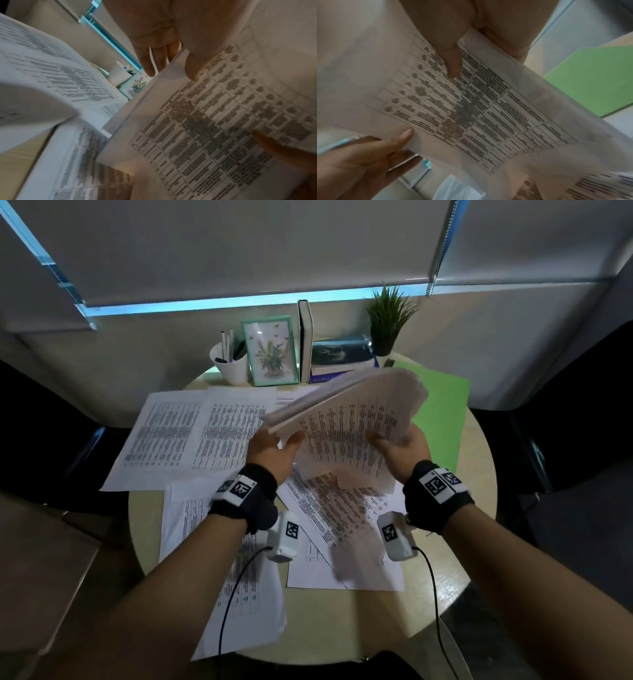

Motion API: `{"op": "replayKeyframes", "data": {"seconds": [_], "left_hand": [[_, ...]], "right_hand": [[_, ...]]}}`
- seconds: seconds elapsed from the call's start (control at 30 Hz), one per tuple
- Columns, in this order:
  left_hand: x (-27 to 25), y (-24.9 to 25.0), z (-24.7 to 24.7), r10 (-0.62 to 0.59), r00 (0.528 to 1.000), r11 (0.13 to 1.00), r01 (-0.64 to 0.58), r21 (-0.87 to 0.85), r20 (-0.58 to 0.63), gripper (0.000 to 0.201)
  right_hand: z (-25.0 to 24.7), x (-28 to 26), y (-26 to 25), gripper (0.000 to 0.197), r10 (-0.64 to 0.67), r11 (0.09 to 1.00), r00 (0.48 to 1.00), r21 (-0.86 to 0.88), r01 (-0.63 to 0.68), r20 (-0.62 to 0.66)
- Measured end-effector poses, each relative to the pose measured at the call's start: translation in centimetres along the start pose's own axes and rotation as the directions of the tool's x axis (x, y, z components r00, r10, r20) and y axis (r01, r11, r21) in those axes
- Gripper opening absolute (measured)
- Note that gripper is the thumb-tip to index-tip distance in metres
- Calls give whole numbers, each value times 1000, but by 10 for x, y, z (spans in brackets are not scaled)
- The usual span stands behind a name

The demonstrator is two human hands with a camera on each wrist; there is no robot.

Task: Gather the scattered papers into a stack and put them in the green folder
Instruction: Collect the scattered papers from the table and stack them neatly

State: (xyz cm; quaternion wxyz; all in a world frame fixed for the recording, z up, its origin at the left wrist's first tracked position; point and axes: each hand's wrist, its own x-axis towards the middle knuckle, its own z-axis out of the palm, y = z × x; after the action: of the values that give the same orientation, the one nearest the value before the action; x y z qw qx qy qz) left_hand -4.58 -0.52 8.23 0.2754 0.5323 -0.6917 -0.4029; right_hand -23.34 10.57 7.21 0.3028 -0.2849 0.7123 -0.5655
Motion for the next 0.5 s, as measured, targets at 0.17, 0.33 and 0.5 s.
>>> {"op": "replayKeyframes", "data": {"seconds": [0.17, 0.33, 0.5], "left_hand": [[-1, 19, 7, 101, 993, 988, -107, -111, -66, 27], [7, 25, 2, 142, 971, 962, -181, -203, -192, 51], [11, 17, 5, 142, 981, 986, -152, -71, -130, 39]], "right_hand": [[8, 0, -21, 29, -23, 998, 999, 52, 25, -45], [2, 2, -32, 45, -123, 985, 990, 110, 131, -75], [1, 1, -26, 30, -67, 996, 996, 53, 71, -64]]}}
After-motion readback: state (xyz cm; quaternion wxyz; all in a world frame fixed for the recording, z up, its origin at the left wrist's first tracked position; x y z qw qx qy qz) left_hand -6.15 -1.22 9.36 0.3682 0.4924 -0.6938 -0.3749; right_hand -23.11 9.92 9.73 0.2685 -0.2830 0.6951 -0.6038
